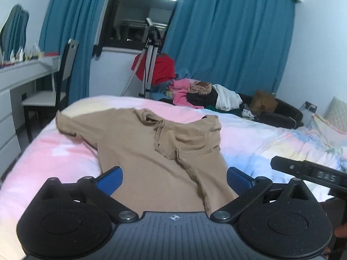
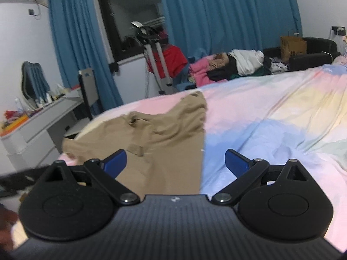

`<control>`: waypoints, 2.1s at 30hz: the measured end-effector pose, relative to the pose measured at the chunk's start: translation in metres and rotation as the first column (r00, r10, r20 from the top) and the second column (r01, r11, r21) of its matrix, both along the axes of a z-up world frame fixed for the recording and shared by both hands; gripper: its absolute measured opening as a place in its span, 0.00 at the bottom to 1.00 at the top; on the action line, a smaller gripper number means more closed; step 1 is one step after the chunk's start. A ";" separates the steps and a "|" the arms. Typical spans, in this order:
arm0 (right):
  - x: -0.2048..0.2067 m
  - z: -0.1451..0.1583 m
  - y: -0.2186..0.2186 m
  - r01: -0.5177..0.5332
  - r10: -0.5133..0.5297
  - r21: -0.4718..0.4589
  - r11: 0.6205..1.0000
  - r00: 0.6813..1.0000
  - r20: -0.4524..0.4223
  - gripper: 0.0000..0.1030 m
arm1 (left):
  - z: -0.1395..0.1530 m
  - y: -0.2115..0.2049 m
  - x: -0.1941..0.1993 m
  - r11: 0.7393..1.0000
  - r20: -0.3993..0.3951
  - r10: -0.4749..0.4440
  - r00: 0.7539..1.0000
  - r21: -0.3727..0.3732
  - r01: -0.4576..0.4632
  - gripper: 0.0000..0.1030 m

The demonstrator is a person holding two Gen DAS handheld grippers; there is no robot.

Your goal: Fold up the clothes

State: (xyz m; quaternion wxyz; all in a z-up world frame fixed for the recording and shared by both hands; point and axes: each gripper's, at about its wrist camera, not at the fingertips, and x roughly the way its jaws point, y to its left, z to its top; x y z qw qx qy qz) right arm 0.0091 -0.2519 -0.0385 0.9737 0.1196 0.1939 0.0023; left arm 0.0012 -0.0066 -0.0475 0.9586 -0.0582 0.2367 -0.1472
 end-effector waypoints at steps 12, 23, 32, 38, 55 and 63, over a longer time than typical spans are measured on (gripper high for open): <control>0.004 -0.014 0.022 -0.077 0.076 -0.040 0.996 0.996 -0.040 0.96 | -0.030 0.105 0.096 0.891 -0.331 0.225 0.916 -0.310 -0.331 0.94; 0.037 -0.046 0.006 -0.067 0.077 0.075 0.995 0.987 -0.140 0.96 | -0.080 0.176 0.197 0.735 -0.379 0.405 0.832 -0.407 -0.543 0.42; 0.052 -0.058 0.007 -0.084 0.105 0.112 0.990 0.976 -0.191 0.96 | -0.091 0.173 0.223 0.790 -0.238 0.359 0.902 -0.437 -0.430 0.06; 0.049 -0.057 0.008 -0.086 0.106 0.108 0.990 0.975 -0.193 0.96 | -0.083 0.198 0.214 0.705 -0.216 0.376 0.901 -0.564 -0.430 0.02; 0.043 -0.055 0.008 -0.096 0.122 0.127 0.987 0.969 -0.215 0.96 | -0.108 0.240 0.195 0.523 -0.421 0.379 0.824 -0.637 -0.566 0.17; 0.046 -0.060 0.010 -0.112 0.146 0.146 0.983 0.959 -0.243 0.96 | -0.121 0.226 0.210 0.544 -0.439 0.268 0.858 -0.666 -0.511 0.65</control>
